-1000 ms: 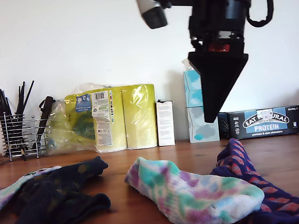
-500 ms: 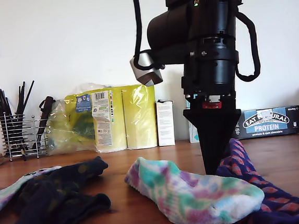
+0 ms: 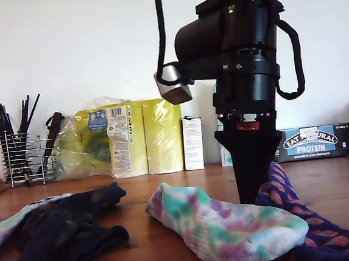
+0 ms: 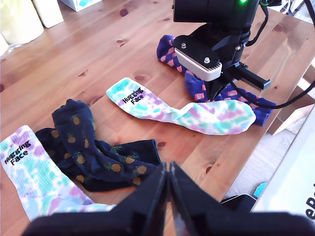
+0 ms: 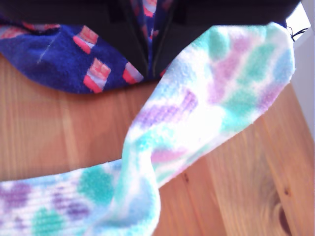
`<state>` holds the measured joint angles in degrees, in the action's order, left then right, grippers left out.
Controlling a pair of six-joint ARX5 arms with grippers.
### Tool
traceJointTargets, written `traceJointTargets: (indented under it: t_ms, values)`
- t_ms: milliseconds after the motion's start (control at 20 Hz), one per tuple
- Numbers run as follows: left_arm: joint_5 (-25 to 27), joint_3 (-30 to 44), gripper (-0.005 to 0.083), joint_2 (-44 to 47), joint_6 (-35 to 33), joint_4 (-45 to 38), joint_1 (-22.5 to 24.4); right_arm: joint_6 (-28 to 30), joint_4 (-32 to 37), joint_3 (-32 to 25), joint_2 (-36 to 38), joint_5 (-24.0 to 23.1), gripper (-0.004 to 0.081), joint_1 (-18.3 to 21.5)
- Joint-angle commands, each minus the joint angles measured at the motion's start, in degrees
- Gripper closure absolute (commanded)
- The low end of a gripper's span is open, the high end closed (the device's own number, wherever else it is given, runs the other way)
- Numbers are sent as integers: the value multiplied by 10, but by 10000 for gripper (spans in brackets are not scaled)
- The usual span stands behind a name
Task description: Pair up the socks based on colour and pattern, by placing each sock on top of its pair
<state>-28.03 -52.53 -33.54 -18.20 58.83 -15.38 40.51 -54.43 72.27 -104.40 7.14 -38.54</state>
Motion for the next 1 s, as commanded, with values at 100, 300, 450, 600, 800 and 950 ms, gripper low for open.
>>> traceJointTargets:
  t_ms: [100,300,450,600,800,950]
  values:
    - [-2,3,793,-2,-2,-1,-2,-10,-9,-9,-18,20,783,16]
    - [-2,3,793,-2,-2,-1,-2,-33,-35,-9,-19,50,783,20]
    - [-2,3,793,-2,-2,-1,-2,-47,-37,-9,-19,55,783,20]
    - [-2,3,793,-2,-2,-1,-2,-54,-35,-9,-19,64,783,19]
    - [-2,3,793,-2,-2,-1,-2,-66,-28,-9,-27,63,783,19]
    - [-2,3,793,-2,-2,-1,-2,-73,-31,-9,-44,67,783,19]
